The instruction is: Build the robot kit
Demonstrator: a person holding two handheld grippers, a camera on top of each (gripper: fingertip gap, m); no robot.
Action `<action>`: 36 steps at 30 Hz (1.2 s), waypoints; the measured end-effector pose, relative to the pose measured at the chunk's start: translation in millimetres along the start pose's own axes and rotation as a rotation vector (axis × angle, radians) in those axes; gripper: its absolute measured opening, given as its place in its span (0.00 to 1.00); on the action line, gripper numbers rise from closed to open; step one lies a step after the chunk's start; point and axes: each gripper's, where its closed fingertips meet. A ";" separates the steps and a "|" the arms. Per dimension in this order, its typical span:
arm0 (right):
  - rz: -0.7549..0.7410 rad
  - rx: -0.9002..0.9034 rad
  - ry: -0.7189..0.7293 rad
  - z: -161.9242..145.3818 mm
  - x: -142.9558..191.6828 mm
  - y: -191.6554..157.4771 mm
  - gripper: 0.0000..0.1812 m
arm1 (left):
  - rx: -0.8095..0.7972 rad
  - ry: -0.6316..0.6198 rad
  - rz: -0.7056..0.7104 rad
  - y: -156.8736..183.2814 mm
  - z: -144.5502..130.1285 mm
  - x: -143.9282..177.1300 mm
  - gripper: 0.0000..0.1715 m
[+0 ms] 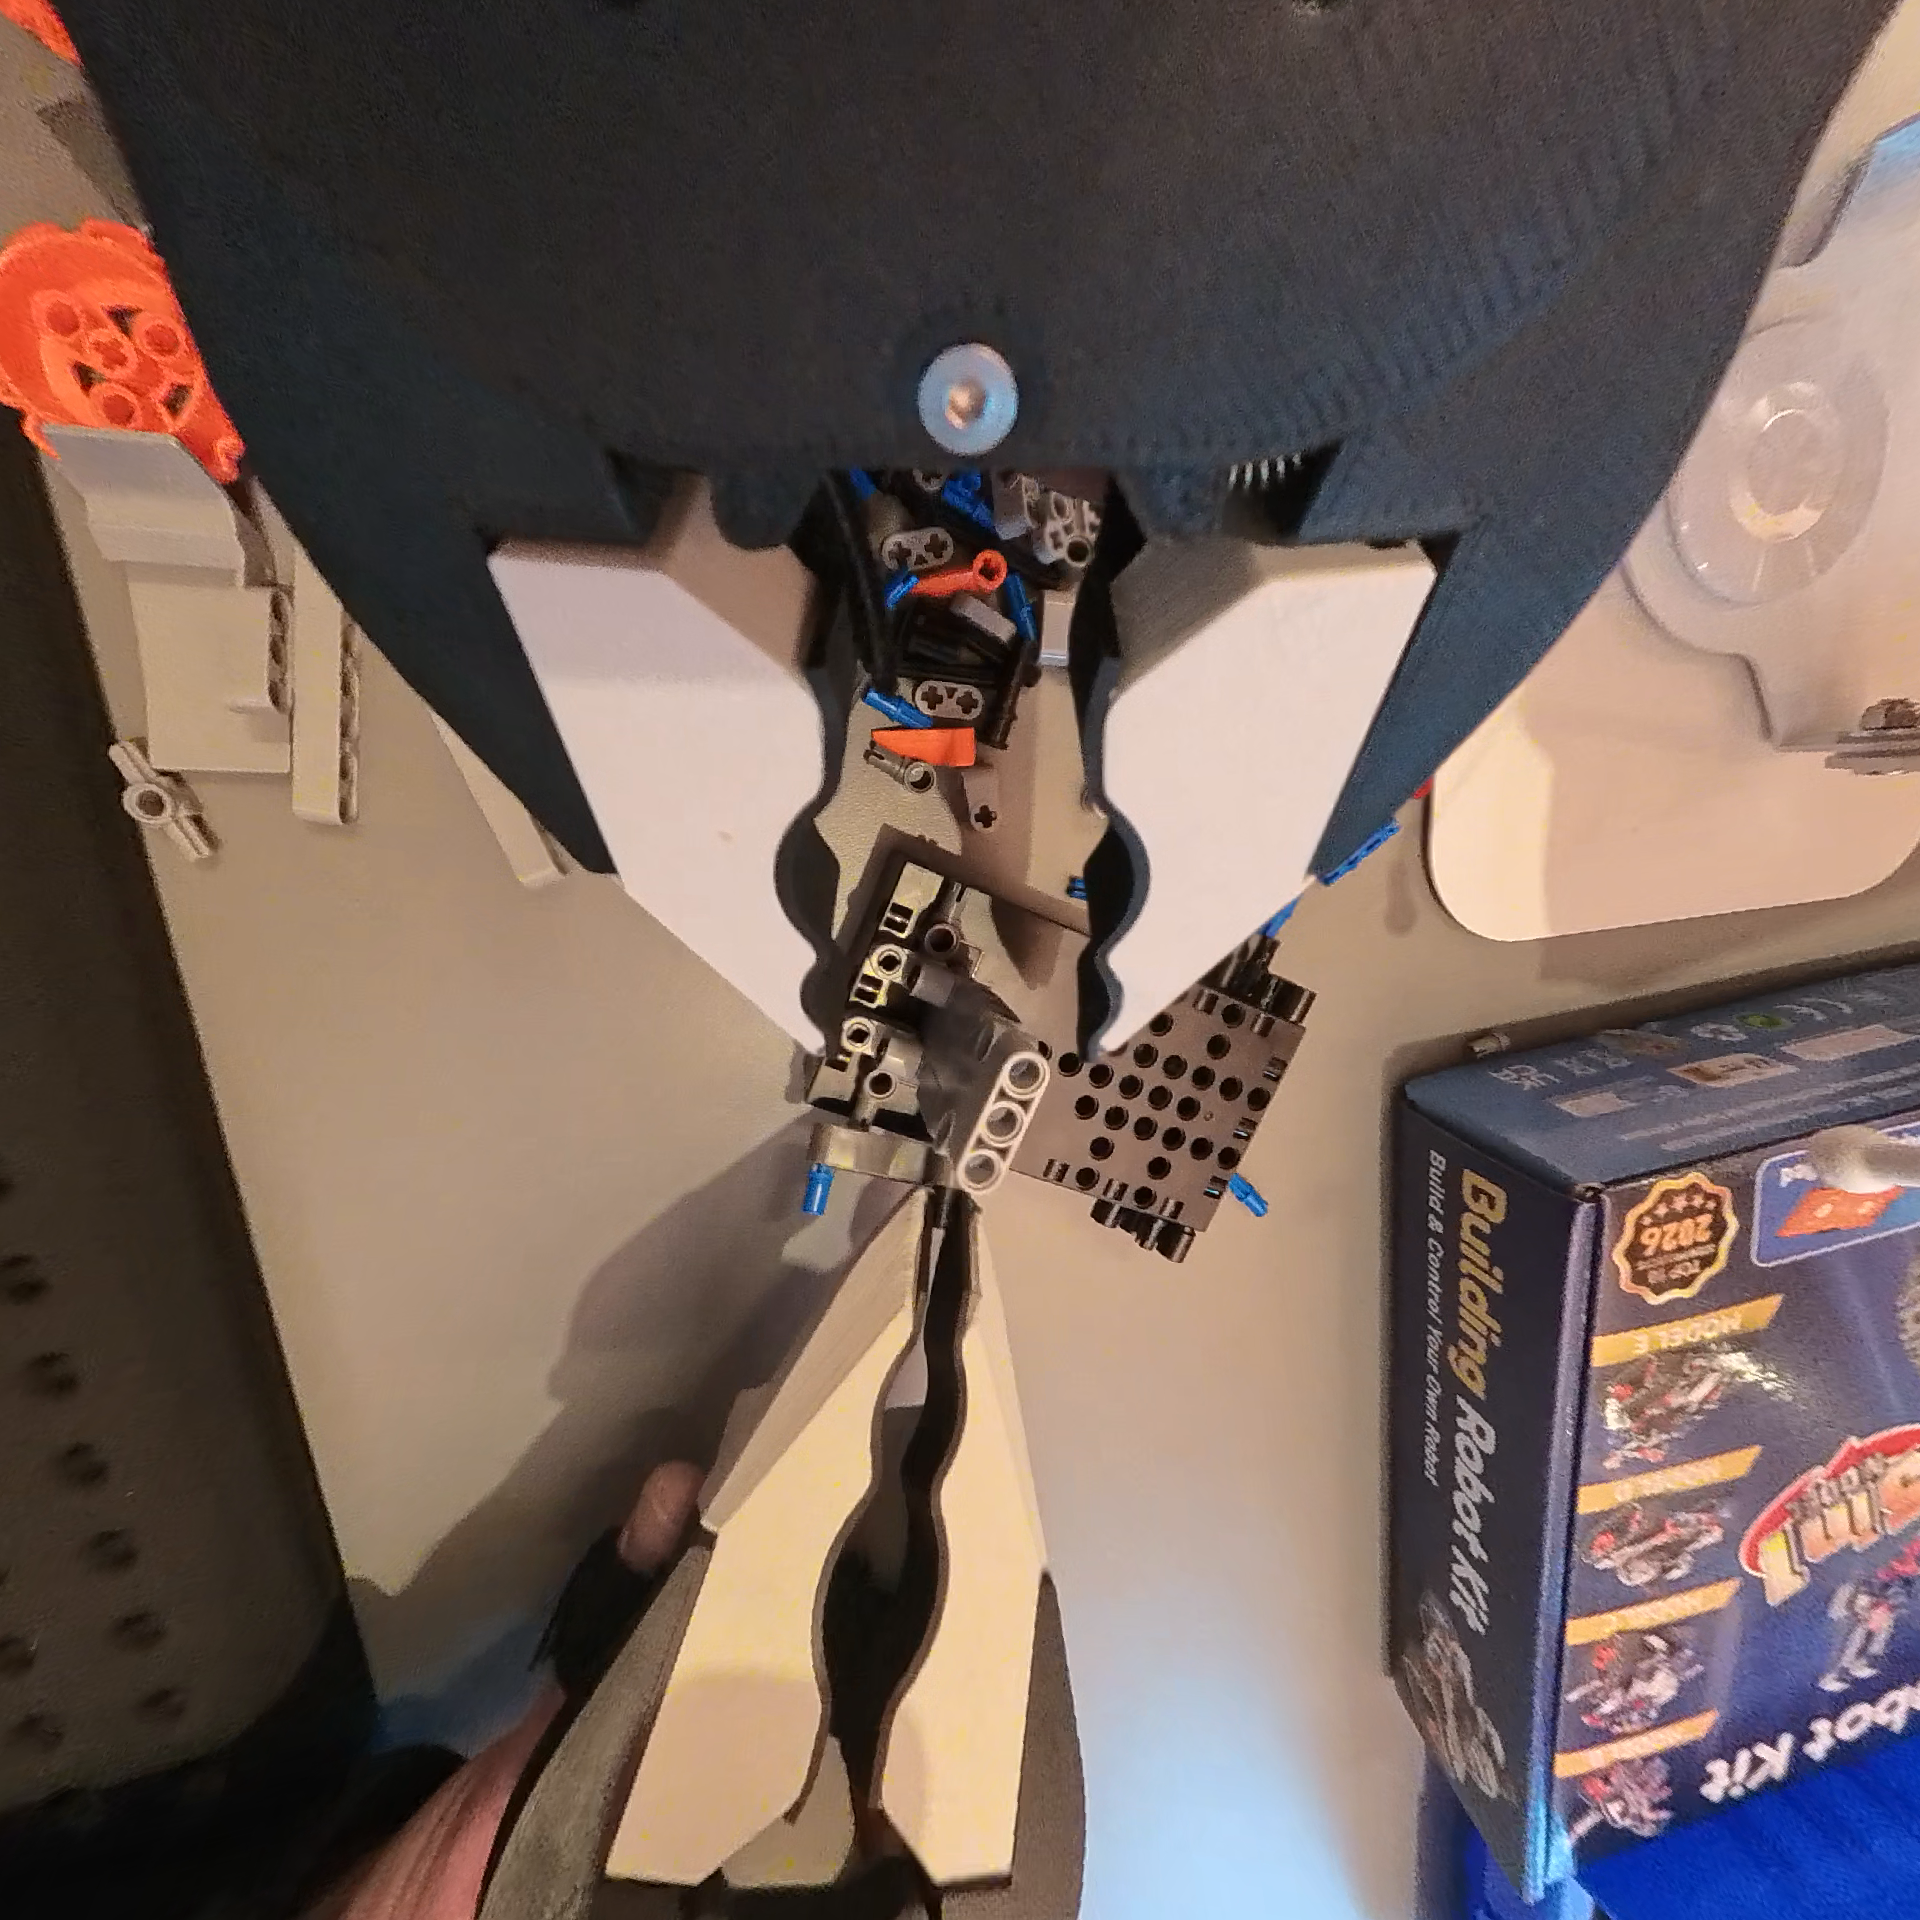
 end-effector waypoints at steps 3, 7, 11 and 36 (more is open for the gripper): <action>0.001 0.001 -0.013 -1.6 -1.3 -0.2 0.01 | 0.015 0.000 -0.018 0.5 -3.5 -4.7 0.22; 0.000 0.025 -0.021 -3.3 -2.4 -2.7 0.01 | 0.032 0.017 -0.045 2.4 -3.7 -9.4 0.17; -0.006 0.032 -0.021 -3.3 -3.1 -2.6 0.01 | 0.050 0.031 -0.057 2.7 -4.1 -9.7 0.16; -0.051 0.239 -0.188 -40.8 -0.1 -5.3 0.07 | 0.069 0.038 -0.071 2.6 -6.9 -10.9 0.14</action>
Point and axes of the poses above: each gripper's, where its closed fingertips meet, x back along the fingers, z out of its top, y = z × x across the jaws, and after that the axes turned 15 degrees about -z, right-handed
